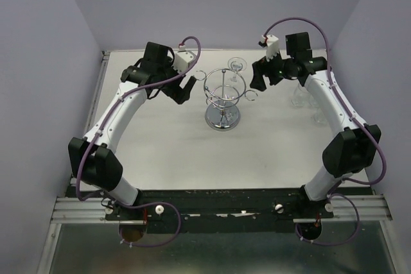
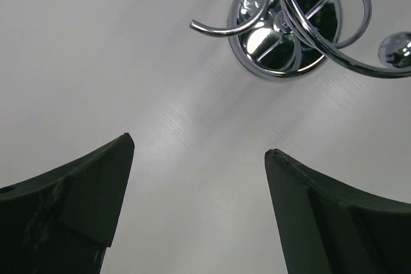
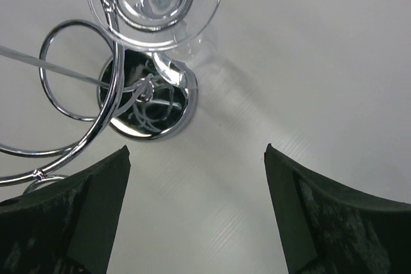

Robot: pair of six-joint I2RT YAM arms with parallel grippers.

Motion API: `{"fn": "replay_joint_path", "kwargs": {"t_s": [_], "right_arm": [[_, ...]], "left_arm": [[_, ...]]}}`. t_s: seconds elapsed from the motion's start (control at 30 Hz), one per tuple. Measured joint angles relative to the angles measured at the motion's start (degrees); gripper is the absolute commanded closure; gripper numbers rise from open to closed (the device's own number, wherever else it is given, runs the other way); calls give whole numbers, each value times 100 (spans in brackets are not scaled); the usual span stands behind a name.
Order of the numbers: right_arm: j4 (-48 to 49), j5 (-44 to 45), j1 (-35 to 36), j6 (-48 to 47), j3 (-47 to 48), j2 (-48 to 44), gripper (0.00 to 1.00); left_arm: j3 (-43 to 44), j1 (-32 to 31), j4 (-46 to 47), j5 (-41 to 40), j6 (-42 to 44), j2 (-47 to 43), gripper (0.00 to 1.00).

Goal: Take the wine glass off the wine glass rack

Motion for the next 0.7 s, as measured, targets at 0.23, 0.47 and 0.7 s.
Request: {"fn": "replay_joint_path", "kwargs": {"t_s": [0.23, 0.47, 0.7], "right_arm": [[22, 208, 114, -52, -673, -334, 9], [35, 343, 262, -52, -756, -450, 9], [39, 356, 424, -57, -1058, -726, 9]], "left_arm": [[778, -13, 24, -313, -85, 662, 1], [1412, -59, 127, -466, -382, 1414, 1], [1971, -61, 109, -787, -433, 1860, 1]]}}
